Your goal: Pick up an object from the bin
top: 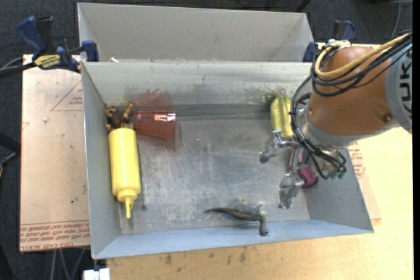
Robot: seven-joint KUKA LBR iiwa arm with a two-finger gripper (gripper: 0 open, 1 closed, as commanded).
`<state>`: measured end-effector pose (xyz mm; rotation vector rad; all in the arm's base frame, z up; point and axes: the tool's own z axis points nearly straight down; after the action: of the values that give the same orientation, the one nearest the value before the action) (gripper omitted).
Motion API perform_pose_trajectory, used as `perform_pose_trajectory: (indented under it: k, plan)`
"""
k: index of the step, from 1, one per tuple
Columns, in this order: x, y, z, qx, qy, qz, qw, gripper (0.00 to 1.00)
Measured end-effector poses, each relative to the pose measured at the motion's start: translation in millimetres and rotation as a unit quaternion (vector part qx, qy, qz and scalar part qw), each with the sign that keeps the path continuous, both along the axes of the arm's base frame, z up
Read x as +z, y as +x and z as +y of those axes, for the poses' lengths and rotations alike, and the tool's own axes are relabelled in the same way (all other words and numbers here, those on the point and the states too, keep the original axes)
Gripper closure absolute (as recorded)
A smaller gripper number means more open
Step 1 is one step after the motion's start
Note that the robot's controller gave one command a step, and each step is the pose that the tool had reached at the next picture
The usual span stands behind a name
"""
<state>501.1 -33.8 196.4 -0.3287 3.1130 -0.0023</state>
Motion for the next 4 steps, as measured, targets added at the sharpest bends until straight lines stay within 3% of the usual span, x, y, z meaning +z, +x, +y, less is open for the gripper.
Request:
perform_pose_trajectory:
  k: [1,2,3,4]
  plan:
    - [-38,-6.2,7,0.041,0.000,0.0057,0.9991,0.00]
    - [-91,-3.1,17,0.096,0.000,0.0024,0.9954,0.00]
    - [-115,-9.5,31,0.145,-0.001,-0.0025,0.9895,1.00]
    - [-115,-9.5,31,0.145,-0.001,-0.0025,0.9895,1.00]
